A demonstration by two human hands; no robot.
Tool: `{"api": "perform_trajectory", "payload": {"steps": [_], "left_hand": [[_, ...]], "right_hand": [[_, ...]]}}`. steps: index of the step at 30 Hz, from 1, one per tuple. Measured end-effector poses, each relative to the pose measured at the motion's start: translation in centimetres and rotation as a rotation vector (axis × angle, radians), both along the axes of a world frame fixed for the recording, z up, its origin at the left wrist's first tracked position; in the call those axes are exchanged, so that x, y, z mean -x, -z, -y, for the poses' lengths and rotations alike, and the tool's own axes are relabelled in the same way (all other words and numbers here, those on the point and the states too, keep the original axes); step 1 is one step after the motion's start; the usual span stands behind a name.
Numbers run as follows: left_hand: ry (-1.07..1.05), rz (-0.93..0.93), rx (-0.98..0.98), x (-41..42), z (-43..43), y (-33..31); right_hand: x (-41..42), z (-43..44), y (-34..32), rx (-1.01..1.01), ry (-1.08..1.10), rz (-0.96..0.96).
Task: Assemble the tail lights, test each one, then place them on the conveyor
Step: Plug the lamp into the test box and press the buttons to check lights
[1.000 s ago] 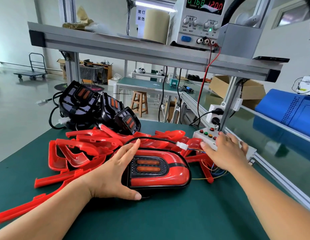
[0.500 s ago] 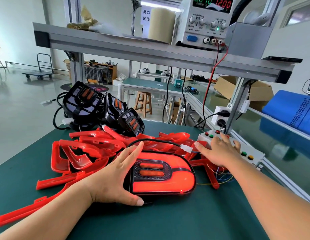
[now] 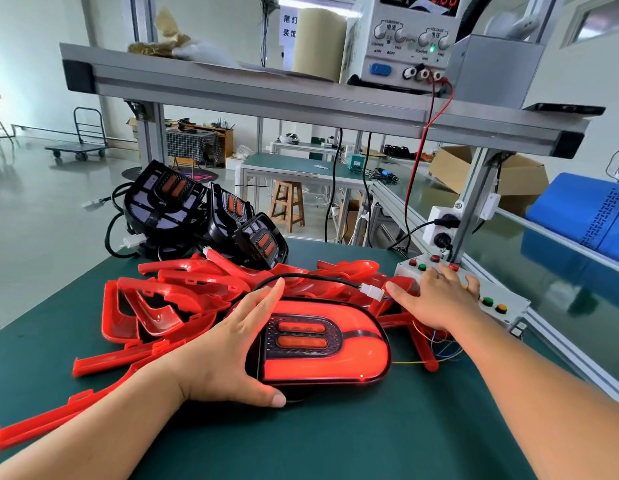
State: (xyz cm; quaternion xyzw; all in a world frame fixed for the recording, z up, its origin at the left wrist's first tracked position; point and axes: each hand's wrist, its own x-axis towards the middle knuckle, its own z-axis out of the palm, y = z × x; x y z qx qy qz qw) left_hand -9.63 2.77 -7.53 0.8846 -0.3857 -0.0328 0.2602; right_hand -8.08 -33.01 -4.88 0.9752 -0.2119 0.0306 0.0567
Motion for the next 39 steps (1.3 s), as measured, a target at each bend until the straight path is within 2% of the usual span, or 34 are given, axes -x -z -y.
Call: {"api": "perform_trajectory", "payload": {"steps": [10,14,21,39], "left_hand": [[-0.003,-0.011,0.004,-0.1,-0.1,0.1],[0.003,-0.036,0.01,0.0,-0.1,0.1],[0.006,-0.033,-0.011,0.0,0.0,-0.1],[0.014,-0.053,-0.034,0.3,0.0,-0.5]], "right_hand": [[-0.1,0.2,0.6,0.015,-0.002,0.042],[-0.3,0.4,0.5,0.048,-0.056,0.112],[-2.7,0.7,-0.2,0.035,-0.14,-0.008],[-3.3,0.3,0.2,0.033,-0.133,0.035]]}}
